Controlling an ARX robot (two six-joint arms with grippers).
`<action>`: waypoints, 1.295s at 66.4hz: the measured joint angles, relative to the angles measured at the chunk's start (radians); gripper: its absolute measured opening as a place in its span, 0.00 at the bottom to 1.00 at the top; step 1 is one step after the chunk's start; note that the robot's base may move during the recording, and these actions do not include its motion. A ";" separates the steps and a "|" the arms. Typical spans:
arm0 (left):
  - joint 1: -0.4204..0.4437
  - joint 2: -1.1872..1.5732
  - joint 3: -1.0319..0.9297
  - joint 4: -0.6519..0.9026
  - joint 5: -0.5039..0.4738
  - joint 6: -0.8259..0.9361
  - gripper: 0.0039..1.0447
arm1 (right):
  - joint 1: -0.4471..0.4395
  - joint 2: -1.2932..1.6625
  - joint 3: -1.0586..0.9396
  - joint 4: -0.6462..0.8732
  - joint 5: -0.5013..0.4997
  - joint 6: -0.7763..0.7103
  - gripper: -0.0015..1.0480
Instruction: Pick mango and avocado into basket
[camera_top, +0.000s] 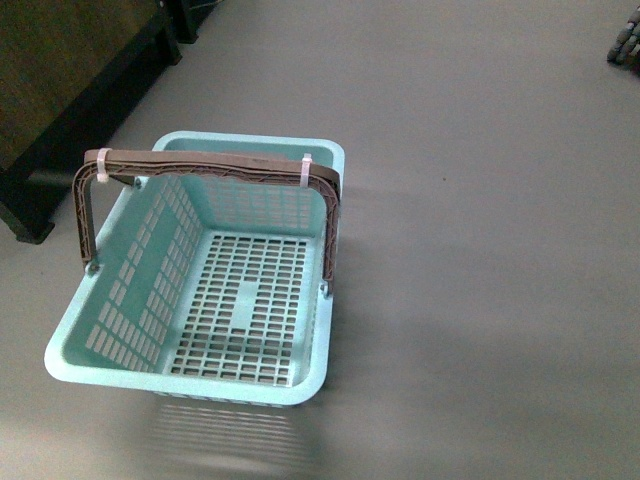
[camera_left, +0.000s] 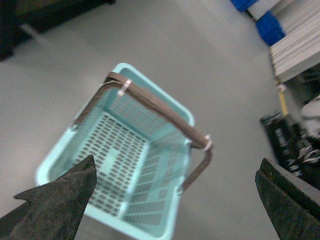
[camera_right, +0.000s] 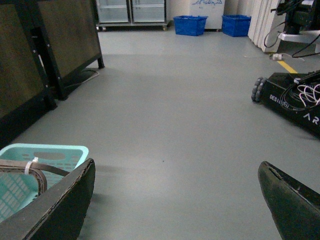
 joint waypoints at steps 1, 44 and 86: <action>-0.011 0.043 0.010 0.042 -0.008 -0.031 0.92 | 0.000 0.000 0.000 0.000 0.000 0.000 0.92; -0.191 1.448 0.561 0.620 -0.189 -0.698 0.92 | 0.000 0.000 0.000 0.000 0.000 0.000 0.92; -0.178 1.838 0.983 0.548 -0.143 -0.627 0.92 | 0.000 0.000 0.000 0.000 0.000 0.000 0.92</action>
